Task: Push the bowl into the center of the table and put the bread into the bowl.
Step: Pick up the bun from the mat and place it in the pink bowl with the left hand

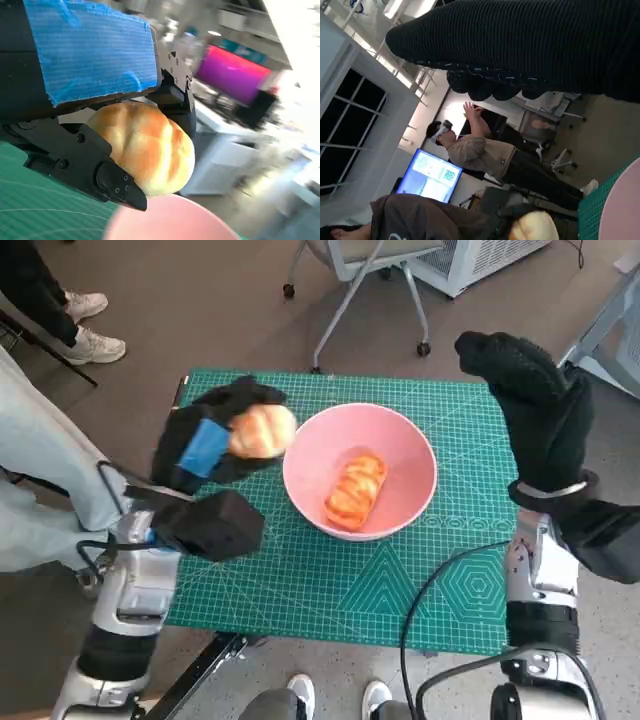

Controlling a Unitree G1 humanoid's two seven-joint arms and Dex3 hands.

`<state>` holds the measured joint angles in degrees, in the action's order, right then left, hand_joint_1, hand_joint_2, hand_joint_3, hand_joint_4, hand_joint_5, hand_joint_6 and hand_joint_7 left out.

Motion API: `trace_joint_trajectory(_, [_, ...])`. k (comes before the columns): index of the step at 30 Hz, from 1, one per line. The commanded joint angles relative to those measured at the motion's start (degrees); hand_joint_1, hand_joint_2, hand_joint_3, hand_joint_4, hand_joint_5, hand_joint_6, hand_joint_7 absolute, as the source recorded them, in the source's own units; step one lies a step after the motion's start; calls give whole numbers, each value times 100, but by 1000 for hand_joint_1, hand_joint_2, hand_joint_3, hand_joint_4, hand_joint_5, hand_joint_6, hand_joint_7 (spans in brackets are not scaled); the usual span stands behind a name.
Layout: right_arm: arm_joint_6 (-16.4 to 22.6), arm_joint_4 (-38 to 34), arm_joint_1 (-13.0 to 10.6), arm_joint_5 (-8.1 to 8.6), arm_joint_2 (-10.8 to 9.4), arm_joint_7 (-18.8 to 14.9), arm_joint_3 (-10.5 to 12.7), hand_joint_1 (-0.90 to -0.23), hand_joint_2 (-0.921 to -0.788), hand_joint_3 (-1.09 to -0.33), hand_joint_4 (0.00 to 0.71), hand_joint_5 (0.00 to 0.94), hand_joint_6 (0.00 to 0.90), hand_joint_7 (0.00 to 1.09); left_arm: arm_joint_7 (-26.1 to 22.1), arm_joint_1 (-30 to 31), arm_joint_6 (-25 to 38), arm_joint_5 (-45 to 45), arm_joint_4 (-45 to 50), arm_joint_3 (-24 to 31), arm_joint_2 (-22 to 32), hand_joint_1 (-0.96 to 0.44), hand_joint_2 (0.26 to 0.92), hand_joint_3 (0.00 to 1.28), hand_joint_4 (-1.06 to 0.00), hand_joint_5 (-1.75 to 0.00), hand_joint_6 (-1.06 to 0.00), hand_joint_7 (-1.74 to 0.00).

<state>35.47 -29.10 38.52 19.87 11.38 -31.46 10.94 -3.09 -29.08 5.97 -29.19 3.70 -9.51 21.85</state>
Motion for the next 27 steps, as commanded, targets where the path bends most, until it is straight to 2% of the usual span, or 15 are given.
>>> trace_joint_trajectory(1, [-44,-40,-161,-58,37,-26,-14,-632,-921,-709,163,1,29,415,-39,-343,-161,-153,-195,-243,-125,2,903,4,-841,-1043,-700,-1043])
trace_joint_trajectory(7, [-49,-8,-207,-47,67,-38,-1,-635,-921,-704,165,2,31,415,21,-641,-402,-357,-684,-542,-226,2,903,3,-842,-1035,-699,-1048])
trace_joint_trajectory(15, [-48,-30,-244,2,111,-78,37,-638,-921,-697,168,3,37,410,13,-905,-738,-414,-1335,-763,-382,2,897,3,-848,-1075,-728,-967])
trace_joint_trajectory(17, [-50,-12,-258,3,114,-71,37,-637,-921,-695,169,3,39,409,-78,-934,-786,-349,-1450,-779,-410,2,909,17,-775,-1100,-709,-1044])
trace_joint_trajectory(18, [-50,-3,-266,3,115,-67,36,-635,-921,-694,170,3,41,407,-124,-946,-799,-325,-1498,-786,-420,131,913,58,-717,-1167,-617,-855])
trace_joint_trajectory(19, [-48,8,-275,3,119,-63,37,-634,-921,-693,170,3,42,406,-243,-957,-762,-273,-1541,-793,-438,213,916,86,-677,-1213,-595,-660])
trace_joint_trajectory(20, [-46,17,-281,3,121,-60,36,-633,-921,-692,170,3,42,405,-328,-964,-739,-236,-1570,-795,-452,173,900,83,-608,-1063,-561,-562])
trace_joint_trajectory(21, [-45,25,-287,2,126,-55,38,-632,-921,-691,171,3,44,403,-470,-971,-670,-183,-1586,-800,-464,78,875,53,-510,-595,-499,-330])
trace_joint_trajectory(23, [-42,32,-293,2,135,-50,44,-632,-921,-690,171,3,46,400,-700,-982,-566,-134,-1601,-813,-465,14,858,31,-410,-309,-451,-193])
trace_joint_trajectory(26, [-35,31,-300,0,149,-43,55,-629,-921,-687,172,3,51,396,-983,-998,-439,-118,-1596,-841,-428,-96,837,12,-262,-101,-382,-73])
trace_joint_trajectory(27, [-31,31,-304,0,155,-41,61,-629,-921,-687,172,3,52,395,-1061,-1010,-423,-113,-1610,-847,-413,-113,836,10,-243,-81,-372,-60])
